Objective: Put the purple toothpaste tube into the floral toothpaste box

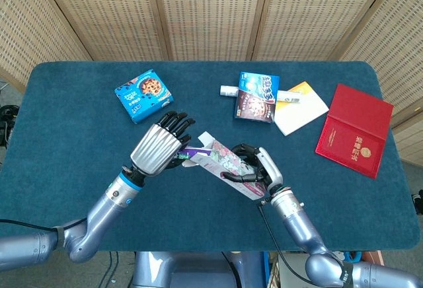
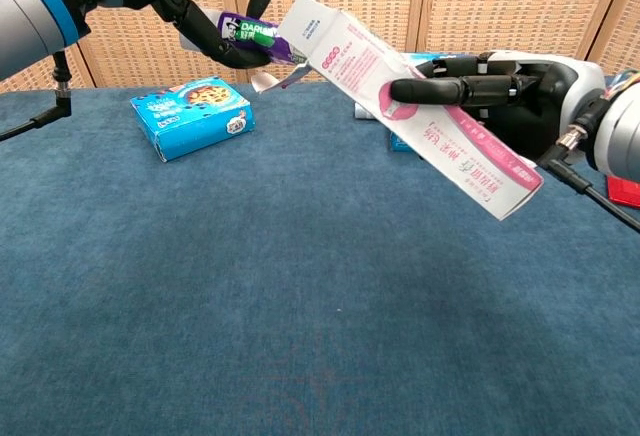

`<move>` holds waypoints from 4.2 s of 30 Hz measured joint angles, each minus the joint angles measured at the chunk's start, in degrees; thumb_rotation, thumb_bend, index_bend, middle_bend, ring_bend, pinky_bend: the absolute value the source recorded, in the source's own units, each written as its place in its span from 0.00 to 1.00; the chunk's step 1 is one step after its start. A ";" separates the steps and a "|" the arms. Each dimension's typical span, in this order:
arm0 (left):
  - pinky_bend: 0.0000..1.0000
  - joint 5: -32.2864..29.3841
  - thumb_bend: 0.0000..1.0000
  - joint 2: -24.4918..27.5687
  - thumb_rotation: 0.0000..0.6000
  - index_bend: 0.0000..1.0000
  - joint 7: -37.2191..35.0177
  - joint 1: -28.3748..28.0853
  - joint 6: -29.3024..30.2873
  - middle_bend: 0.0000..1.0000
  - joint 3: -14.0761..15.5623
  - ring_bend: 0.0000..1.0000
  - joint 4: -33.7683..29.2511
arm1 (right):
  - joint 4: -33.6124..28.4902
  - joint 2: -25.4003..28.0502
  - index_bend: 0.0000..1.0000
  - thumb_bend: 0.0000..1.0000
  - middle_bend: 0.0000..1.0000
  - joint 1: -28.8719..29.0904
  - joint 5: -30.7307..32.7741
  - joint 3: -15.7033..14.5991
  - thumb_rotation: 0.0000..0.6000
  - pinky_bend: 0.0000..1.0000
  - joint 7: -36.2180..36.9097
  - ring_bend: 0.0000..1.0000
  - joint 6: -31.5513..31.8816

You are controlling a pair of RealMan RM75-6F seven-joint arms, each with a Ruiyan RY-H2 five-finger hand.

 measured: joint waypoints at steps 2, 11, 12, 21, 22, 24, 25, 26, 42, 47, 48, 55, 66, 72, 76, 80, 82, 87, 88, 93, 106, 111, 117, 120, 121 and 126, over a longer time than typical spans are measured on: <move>0.20 -0.14 0.28 -0.12 1.00 0.59 0.11 -0.09 0.05 0.25 0.03 0.18 0.03 | -0.01 0.07 0.57 0.12 0.48 -0.05 -0.02 0.02 1.00 0.51 0.30 0.36 -0.03; 0.01 -1.79 0.26 0.74 1.00 0.19 1.62 -0.34 -0.89 0.00 0.46 0.00 -1.06 | -0.35 0.51 0.57 0.12 0.48 -0.32 -0.84 0.19 1.00 0.51 2.12 0.36 -0.49; 0.00 -2.27 0.26 1.00 1.00 0.18 2.12 -0.39 -1.17 0.00 0.52 0.00 -1.49 | -0.37 0.53 0.57 0.12 0.48 -0.35 -0.96 0.20 1.00 0.51 2.22 0.36 -0.47; 0.00 -4.62 0.26 2.17 1.00 0.06 3.98 -0.87 -1.84 0.00 0.58 0.00 -3.71 | -0.34 0.50 0.57 0.12 0.48 -0.31 -1.19 0.46 1.00 0.51 3.23 0.36 -0.27; 0.00 -4.68 0.26 2.21 1.00 0.05 4.08 -0.95 -1.79 0.00 0.53 0.00 -3.86 | -0.38 0.52 0.57 0.12 0.48 -0.34 -1.21 0.52 1.00 0.51 3.59 0.36 -0.31; 0.00 -4.67 0.26 2.33 1.00 0.05 4.34 -1.16 -1.62 0.00 0.39 0.00 -4.17 | -0.41 0.56 0.57 0.12 0.48 -0.42 -1.21 0.65 1.00 0.51 4.28 0.36 -0.46; 0.00 -4.66 0.26 2.37 1.00 0.04 4.41 -1.22 -1.51 0.00 0.33 0.00 -4.29 | -0.44 0.59 0.57 0.12 0.48 -0.48 -1.20 0.76 1.00 0.51 4.89 0.36 -0.61; 0.00 -4.63 0.26 2.41 1.00 0.04 4.51 -1.31 -1.38 0.00 0.20 0.00 -4.40 | -0.49 0.62 0.57 0.12 0.48 -0.55 -1.18 0.86 1.00 0.51 5.43 0.36 -0.78; 0.00 -6.35 0.23 4.88 1.00 0.00 12.30 -4.02 -2.36 0.00 -0.45 0.00 -7.27 | -0.84 1.96 0.57 0.12 0.48 -2.84 -4.11 2.77 1.00 0.51 19.31 0.36 -5.97; 0.00 -6.27 0.23 4.58 1.00 0.00 13.14 -4.43 -2.16 0.00 -0.17 0.00 -7.38 | -0.63 2.03 0.57 0.12 0.48 -3.27 -5.49 2.94 1.00 0.51 21.88 0.36 -6.74; 0.00 -6.13 0.23 4.49 1.00 0.00 13.10 -4.44 -1.91 0.00 -0.13 0.00 -7.37 | -0.55 2.06 0.57 0.12 0.48 -3.34 -5.73 2.99 1.00 0.51 22.34 0.36 -6.83; 0.00 -4.89 0.23 4.38 1.00 0.00 10.61 -4.00 0.17 0.00 -0.33 0.00 -7.95 | 0.42 2.11 0.57 0.12 0.48 -4.03 -7.82 2.91 1.00 0.51 25.60 0.36 -7.12; 0.00 -1.99 0.23 7.02 1.00 0.00 6.31 -2.18 4.30 0.00 -1.68 0.00 -10.54 | 3.70 2.24 0.57 0.12 0.48 -5.88 -12.72 2.62 1.00 0.51 33.62 0.36 -7.08; 0.00 -2.24 0.23 12.36 1.00 0.00 5.32 0.66 5.03 0.00 -0.70 0.00 -13.22 | 6.54 3.03 0.57 0.12 0.48 -7.79 -16.20 1.73 1.00 0.51 38.33 0.36 -5.06; 0.00 -2.30 0.23 15.92 1.00 0.00 3.67 3.41 5.89 0.00 0.75 0.00 -14.48 | 8.27 3.79 0.57 0.12 0.48 -8.96 -19.22 1.14 1.00 0.51 41.97 0.36 -2.90; 0.00 -1.46 0.23 17.73 1.00 0.00 0.50 6.04 7.32 0.00 2.19 0.00 -14.34 | 9.48 4.29 0.57 0.12 0.48 -9.93 -21.84 0.78 1.00 0.51 46.58 0.36 -0.50; 0.00 -0.61 0.23 18.22 1.00 0.00 -1.35 7.11 8.07 0.00 3.10 0.00 -13.52 | 10.34 4.44 0.57 0.12 0.48 -10.42 -23.49 0.46 1.00 0.51 49.48 0.36 0.97; 0.00 2.13 0.23 18.60 1.00 0.00 -4.23 9.07 9.35 0.00 4.92 0.00 -10.35 | 13.00 4.07 0.58 0.12 0.48 -11.29 -27.09 -0.46 1.00 0.51 57.26 0.36 5.32; 0.00 2.33 0.23 18.59 1.00 0.00 -4.47 9.27 9.44 0.00 5.07 0.00 -9.86 | 13.78 3.85 0.58 0.12 0.49 -11.47 -27.90 -0.68 1.00 0.51 59.56 0.36 6.62; 0.00 2.21 0.23 18.25 1.00 0.00 -5.70 9.79 9.52 0.00 4.87 0.00 -8.23 | 17.96 2.81 0.58 0.12 0.49 -11.84 -31.51 -1.89 1.00 0.51 68.42 0.36 12.86; 0.00 2.77 0.23 16.79 1.00 0.00 -5.45 10.23 8.76 0.00 4.99 0.00 -6.92 | 22.01 1.66 0.59 0.12 0.50 -11.19 -32.88 -4.56 1.00 0.51 69.37 0.37 19.90; 0.00 2.71 0.23 17.06 1.00 0.00 -5.49 10.72 8.38 0.00 5.48 0.00 -6.39 | 22.94 1.91 0.59 0.12 0.50 -10.80 -32.33 -5.62 1.00 0.51 60.78 0.37 19.29; 0.00 2.51 0.23 17.71 1.00 0.00 -6.75 11.75 7.60 0.00 6.86 0.00 -5.50 | 24.74 2.24 0.59 0.12 0.50 -10.79 -30.88 -7.39 1.00 0.51 42.22 0.37 18.50; 0.00 2.87 0.23 17.90 1.00 0.00 -7.73 12.45 7.45 0.00 7.69 0.00 -4.89 | 25.84 2.37 0.59 0.12 0.50 -11.07 -29.96 -8.64 1.00 0.51 31.67 0.37 18.33; 0.00 2.96 0.23 17.93 1.00 0.00 -8.09 12.66 7.46 0.00 7.85 0.00 -4.75 | 26.29 2.42 0.59 0.12 0.50 -11.22 -29.59 -9.20 1.00 0.51 27.76 0.37 18.30; 0.00 3.87 0.23 17.97 1.00 0.00 -10.55 14.12 8.29 0.00 8.84 0.00 -3.81 | 28.77 2.33 0.59 0.12 0.50 -11.96 -28.71 -11.68 1.00 0.51 15.07 0.37 18.61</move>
